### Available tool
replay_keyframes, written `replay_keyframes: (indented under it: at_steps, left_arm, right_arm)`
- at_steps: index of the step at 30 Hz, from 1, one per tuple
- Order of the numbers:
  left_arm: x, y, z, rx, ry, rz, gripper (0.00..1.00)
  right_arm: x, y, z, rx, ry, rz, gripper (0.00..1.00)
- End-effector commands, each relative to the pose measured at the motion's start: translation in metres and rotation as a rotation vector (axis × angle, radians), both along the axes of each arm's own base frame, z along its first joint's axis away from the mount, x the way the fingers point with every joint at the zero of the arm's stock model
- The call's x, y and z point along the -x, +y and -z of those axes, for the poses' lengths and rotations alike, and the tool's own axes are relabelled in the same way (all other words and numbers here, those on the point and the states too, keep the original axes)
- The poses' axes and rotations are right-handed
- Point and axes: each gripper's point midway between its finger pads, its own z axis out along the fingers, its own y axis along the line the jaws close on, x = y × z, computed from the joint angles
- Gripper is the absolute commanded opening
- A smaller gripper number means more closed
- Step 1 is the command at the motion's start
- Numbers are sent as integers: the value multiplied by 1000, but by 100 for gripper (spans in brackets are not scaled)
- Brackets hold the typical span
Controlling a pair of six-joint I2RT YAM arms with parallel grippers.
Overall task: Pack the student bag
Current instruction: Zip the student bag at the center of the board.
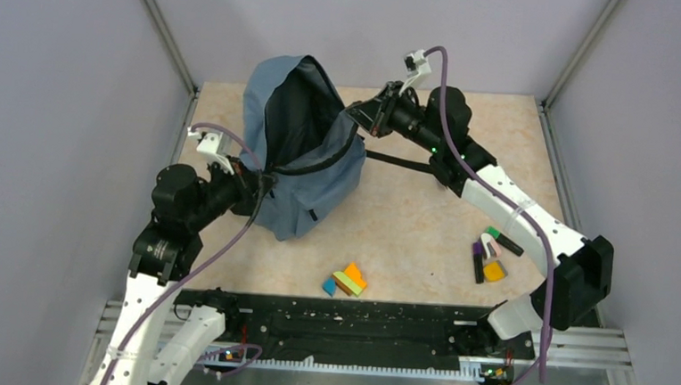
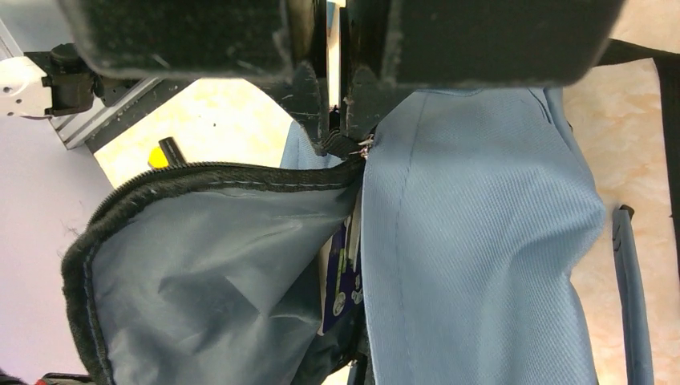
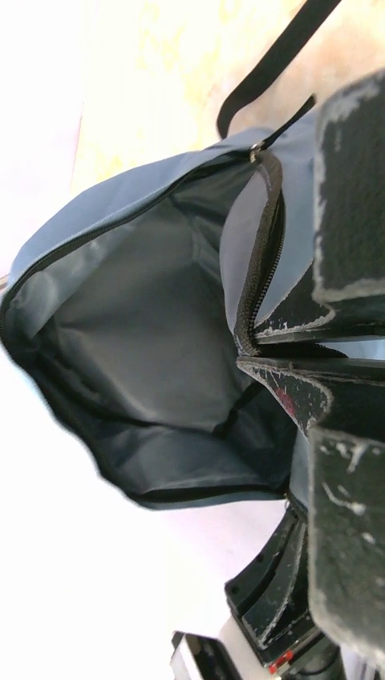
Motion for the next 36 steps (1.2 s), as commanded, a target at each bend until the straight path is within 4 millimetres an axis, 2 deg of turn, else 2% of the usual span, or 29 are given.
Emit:
replay_keyframes:
  at_steps: [1,6,13,16,20,22,27,31,36]
  left_arm:
    - [13,-3,-111,93,-343,29,0]
    - [17,-6,-145,130,-393,48,0]
    - [10,-9,-169,179,-413,54,0]
    - [3,-14,-170,183,-398,73,0]
    - [-1,-12,-168,178,-397,57,0]
    - [-2,-10,-174,174,-415,42,0]
    - [-5,-9,-200,180,-434,33,0]
    - [-15,-6,-211,179,-421,4,0]
    - [-27,-7,-219,215,-400,-12,0]
  right_arm:
    - [5,-1,-95,-246,-193,-14,8]
    - [2,3,-93,-286,-199,23,10]
    - [4,18,-70,-191,-217,74,17]
    - [10,24,-67,-183,-232,52,39]
    - [17,25,-63,-134,-287,27,59]
    - [17,21,-62,-90,-324,38,65]
    - [24,9,-69,11,-442,51,73]
    - [43,-3,-84,35,-608,29,76]
    - [74,-5,-89,98,-840,-84,80]
